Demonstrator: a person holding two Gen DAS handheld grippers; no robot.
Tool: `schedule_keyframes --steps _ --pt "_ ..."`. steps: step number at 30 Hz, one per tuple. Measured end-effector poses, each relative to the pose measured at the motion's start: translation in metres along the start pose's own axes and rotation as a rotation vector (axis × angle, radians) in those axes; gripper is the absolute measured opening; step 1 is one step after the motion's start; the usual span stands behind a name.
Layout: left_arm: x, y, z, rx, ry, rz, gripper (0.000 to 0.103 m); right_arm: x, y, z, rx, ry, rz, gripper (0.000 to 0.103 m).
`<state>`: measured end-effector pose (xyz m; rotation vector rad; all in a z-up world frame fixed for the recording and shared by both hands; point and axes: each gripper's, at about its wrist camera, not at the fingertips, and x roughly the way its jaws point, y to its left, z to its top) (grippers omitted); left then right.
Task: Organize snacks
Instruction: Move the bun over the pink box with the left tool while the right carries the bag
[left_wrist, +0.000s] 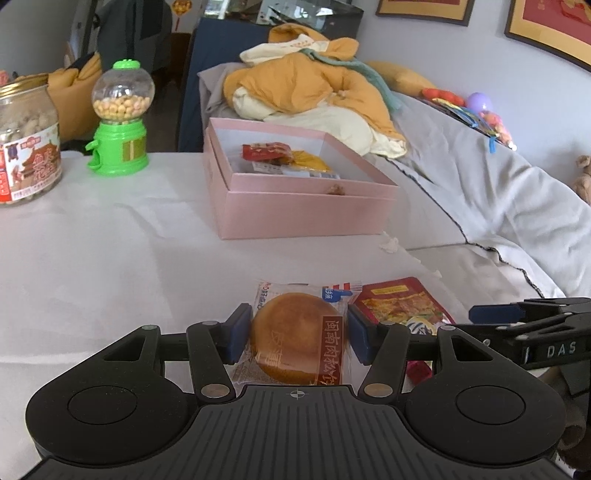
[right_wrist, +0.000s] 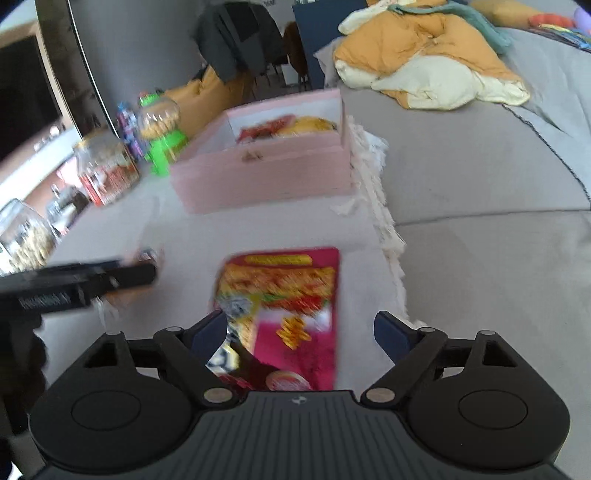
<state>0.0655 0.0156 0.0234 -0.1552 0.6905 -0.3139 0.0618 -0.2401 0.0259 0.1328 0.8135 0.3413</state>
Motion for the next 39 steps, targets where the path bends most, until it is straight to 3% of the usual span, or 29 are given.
schedule_keyframes --steps 4,8,9,11,13,18,24,28,30,32,34,36,39 --pt "-0.003 0.001 -0.002 -0.003 -0.003 0.006 0.060 0.018 0.020 0.000 -0.017 0.065 0.001 0.092" --pt "-0.005 0.003 -0.004 -0.008 -0.002 0.009 0.060 0.034 0.047 -0.008 -0.116 0.066 -0.101 0.100" --pt "-0.006 0.003 -0.004 -0.010 -0.002 0.010 0.060 0.036 0.052 -0.010 -0.144 0.060 -0.124 0.099" --pt "-0.008 0.005 -0.005 -0.011 -0.003 0.013 0.060 0.034 0.057 -0.011 -0.195 0.048 -0.116 0.086" --pt "-0.009 0.006 -0.006 -0.015 -0.003 0.015 0.060 0.023 0.060 -0.010 -0.230 0.038 -0.089 0.065" --pt "-0.007 0.005 -0.004 -0.017 -0.008 0.008 0.060 0.002 0.062 -0.003 -0.291 -0.015 -0.152 0.061" --pt "-0.006 -0.004 0.006 0.022 -0.015 0.009 0.060 -0.014 0.055 0.020 -0.257 -0.089 -0.149 0.060" --pt "-0.008 -0.008 0.035 0.050 -0.065 0.000 0.060 -0.024 0.056 0.032 -0.254 -0.133 -0.131 0.060" --pt "-0.011 -0.007 0.066 0.049 -0.159 -0.005 0.060 -0.026 0.057 0.036 -0.257 -0.148 -0.125 0.060" --pt "-0.004 0.001 0.100 -0.021 -0.242 -0.050 0.061 -0.025 0.058 0.039 -0.254 -0.155 -0.124 0.060" --pt "0.022 0.017 0.128 -0.123 -0.245 -0.116 0.062 -0.020 0.058 0.042 -0.249 -0.151 -0.119 0.060" --pt "0.061 0.030 0.147 -0.189 -0.147 -0.100 0.059 -0.014 0.058 0.043 -0.240 -0.140 -0.118 0.060" --pt "0.073 0.041 0.148 -0.225 -0.239 -0.077 0.059 -0.005 0.057 0.043 -0.233 -0.121 -0.129 0.060"
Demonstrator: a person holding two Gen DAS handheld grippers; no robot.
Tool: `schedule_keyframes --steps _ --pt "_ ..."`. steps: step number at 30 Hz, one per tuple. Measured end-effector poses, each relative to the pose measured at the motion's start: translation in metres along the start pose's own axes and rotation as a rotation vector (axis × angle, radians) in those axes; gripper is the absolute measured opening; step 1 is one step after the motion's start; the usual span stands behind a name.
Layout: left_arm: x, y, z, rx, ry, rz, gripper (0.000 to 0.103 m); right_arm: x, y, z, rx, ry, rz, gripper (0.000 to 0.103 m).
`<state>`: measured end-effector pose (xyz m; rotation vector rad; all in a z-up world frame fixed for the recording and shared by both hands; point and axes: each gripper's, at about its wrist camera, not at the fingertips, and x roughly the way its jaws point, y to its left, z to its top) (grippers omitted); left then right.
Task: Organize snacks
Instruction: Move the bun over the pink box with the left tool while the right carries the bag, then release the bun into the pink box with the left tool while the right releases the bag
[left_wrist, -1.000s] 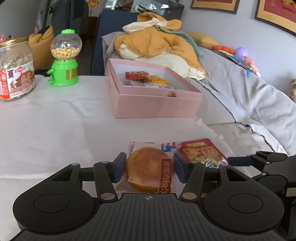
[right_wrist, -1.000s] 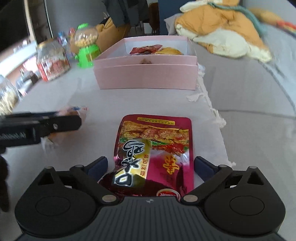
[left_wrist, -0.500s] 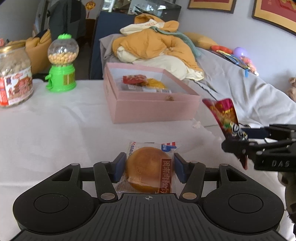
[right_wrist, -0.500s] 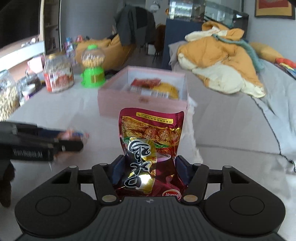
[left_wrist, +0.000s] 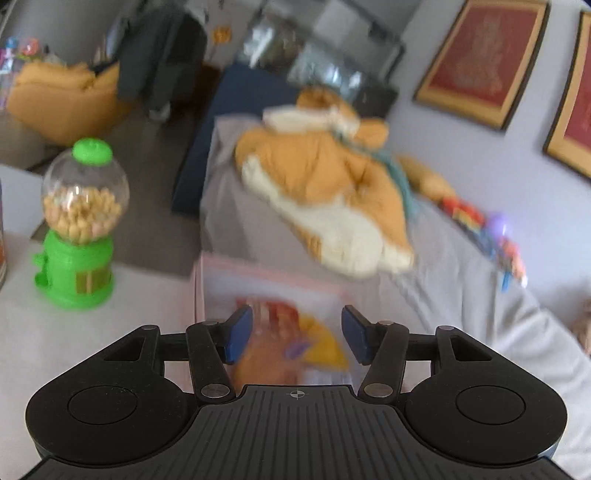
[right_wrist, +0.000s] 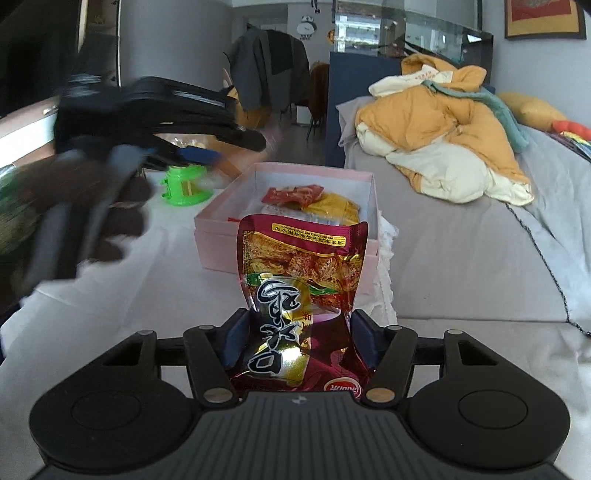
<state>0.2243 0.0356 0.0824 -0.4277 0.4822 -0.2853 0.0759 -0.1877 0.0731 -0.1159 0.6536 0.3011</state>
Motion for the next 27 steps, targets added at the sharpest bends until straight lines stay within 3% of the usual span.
schedule_keyframes --steps 5,9,11,12,13,16,20,23,27 --pt "-0.033 0.014 -0.014 0.000 -0.050 -0.037 0.059 0.005 -0.011 0.006 0.024 0.007 -0.018 0.060" --pt "-0.055 0.013 -0.031 0.029 -0.003 -0.020 0.059 0.006 -0.019 0.051 0.062 -0.074 0.010 0.061" --pt "-0.063 0.010 -0.044 0.053 0.040 -0.001 0.059 0.020 -0.021 0.090 0.081 -0.095 0.042 0.068" --pt "-0.069 0.009 -0.051 0.077 0.062 0.023 0.059 0.033 -0.020 0.110 0.077 -0.098 0.052 0.082" --pt "-0.077 0.011 -0.058 0.104 0.075 0.050 0.059 0.049 -0.019 0.126 0.056 -0.088 0.068 0.086" --pt "-0.093 0.013 -0.081 0.185 0.103 0.120 0.059 0.083 -0.016 0.145 0.046 -0.029 0.022 0.086" --pt "-0.105 0.023 -0.105 0.200 0.126 0.176 0.059 0.082 -0.009 0.111 0.067 0.007 0.070 0.086" --pt "-0.115 0.022 -0.123 0.208 0.140 0.209 0.059 0.073 0.000 0.067 0.087 0.055 0.123 0.086" --pt "-0.125 0.016 -0.145 0.210 0.159 0.272 0.059 0.064 0.021 0.009 0.087 0.122 0.126 0.086"
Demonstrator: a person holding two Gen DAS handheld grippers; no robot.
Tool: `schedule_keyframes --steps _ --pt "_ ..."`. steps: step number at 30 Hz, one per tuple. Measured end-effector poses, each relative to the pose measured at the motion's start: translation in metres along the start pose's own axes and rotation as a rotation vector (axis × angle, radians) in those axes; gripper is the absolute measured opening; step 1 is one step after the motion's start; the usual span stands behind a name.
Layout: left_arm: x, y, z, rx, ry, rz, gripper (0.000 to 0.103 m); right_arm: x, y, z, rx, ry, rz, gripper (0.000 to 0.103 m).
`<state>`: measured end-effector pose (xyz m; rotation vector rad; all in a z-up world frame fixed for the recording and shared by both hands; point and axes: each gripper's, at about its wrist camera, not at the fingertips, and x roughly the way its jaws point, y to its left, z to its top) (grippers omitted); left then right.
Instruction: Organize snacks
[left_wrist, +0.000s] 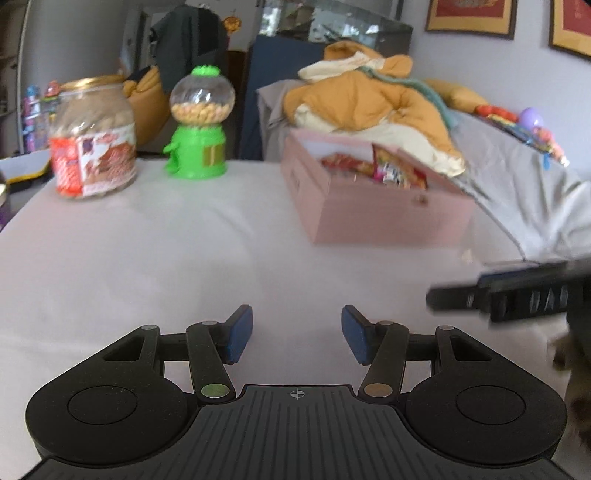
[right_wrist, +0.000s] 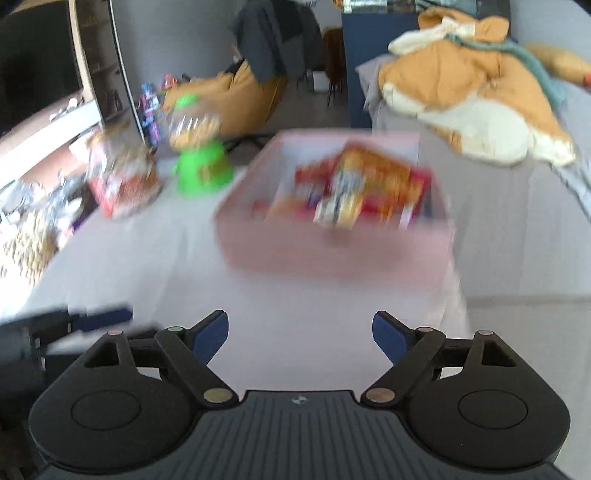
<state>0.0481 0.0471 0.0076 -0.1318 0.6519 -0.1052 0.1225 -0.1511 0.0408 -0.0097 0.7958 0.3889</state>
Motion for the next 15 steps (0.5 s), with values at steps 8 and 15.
schedule_keyframes --steps 8,15 --pt "-0.003 -0.026 -0.012 0.066 0.000 0.099 0.059 0.004 0.017 -0.047 0.044 -0.009 -0.100 0.088" --pt "0.000 -0.033 -0.014 0.112 0.006 0.136 0.061 0.008 0.015 -0.050 0.044 0.005 -0.199 0.103"
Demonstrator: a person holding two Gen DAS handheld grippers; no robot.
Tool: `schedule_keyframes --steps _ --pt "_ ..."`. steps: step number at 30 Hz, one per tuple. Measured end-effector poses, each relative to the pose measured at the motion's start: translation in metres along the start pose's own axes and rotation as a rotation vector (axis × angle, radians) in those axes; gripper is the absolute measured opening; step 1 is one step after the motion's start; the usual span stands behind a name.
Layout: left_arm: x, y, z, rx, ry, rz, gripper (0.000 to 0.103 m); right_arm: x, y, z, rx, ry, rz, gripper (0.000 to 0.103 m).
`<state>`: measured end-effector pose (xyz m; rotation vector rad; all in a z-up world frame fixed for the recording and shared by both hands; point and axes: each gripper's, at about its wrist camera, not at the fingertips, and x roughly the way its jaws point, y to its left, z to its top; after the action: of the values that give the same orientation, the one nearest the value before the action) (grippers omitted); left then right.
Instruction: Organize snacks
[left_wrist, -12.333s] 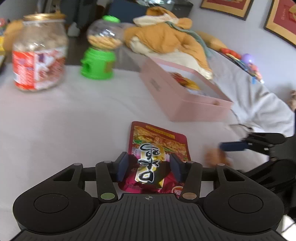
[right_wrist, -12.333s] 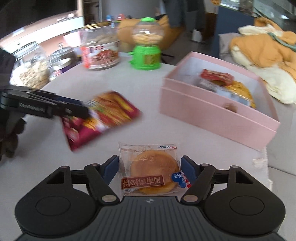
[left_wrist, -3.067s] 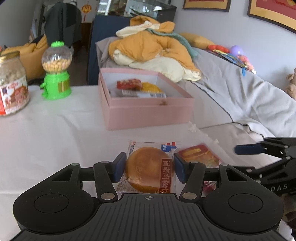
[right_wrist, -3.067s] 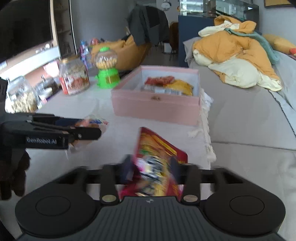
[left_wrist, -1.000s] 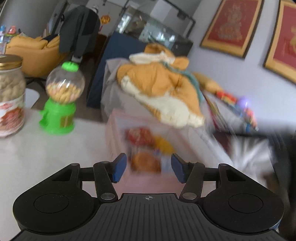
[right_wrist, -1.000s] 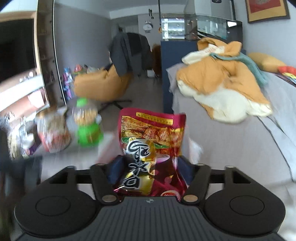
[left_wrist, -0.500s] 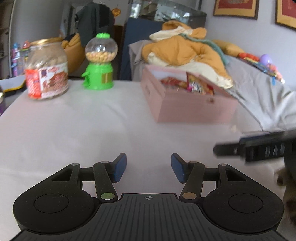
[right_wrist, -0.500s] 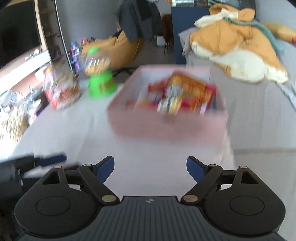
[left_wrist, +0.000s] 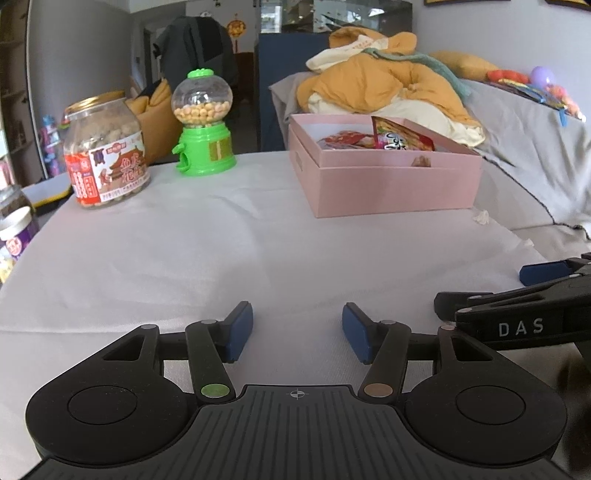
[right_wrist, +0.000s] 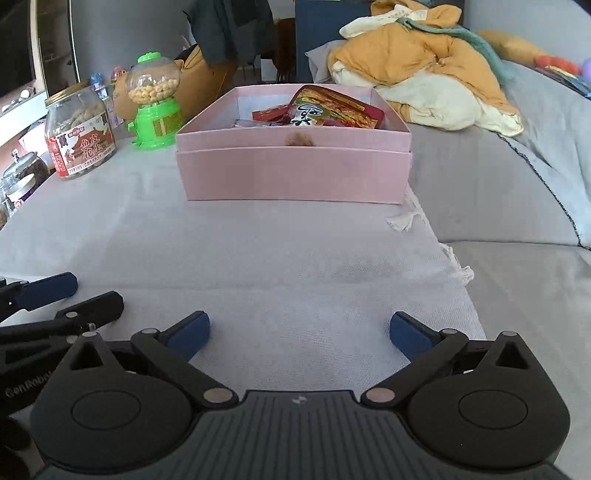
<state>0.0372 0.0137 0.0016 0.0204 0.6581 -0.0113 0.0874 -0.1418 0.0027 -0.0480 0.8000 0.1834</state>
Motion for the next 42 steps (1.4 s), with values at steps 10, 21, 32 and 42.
schedule_keyframes --steps 10,21,32,42 --pt "0.000 0.000 -0.001 0.000 -0.001 0.001 0.062 -0.001 0.001 -0.014 0.006 -0.096 -0.012 0.103" --pt "0.000 0.000 -0.001 0.000 -0.001 0.001 0.062 -0.001 0.001 -0.014 0.006 -0.096 -0.013 0.103" --pt "0.000 0.000 -0.001 0.000 -0.001 0.001 0.062 -0.001 0.001 -0.014 0.005 -0.096 -0.013 0.103" --pt "0.000 0.000 -0.001 0.000 -0.001 0.001 0.062 -0.001 0.001 -0.014 0.006 -0.096 -0.013 0.103"
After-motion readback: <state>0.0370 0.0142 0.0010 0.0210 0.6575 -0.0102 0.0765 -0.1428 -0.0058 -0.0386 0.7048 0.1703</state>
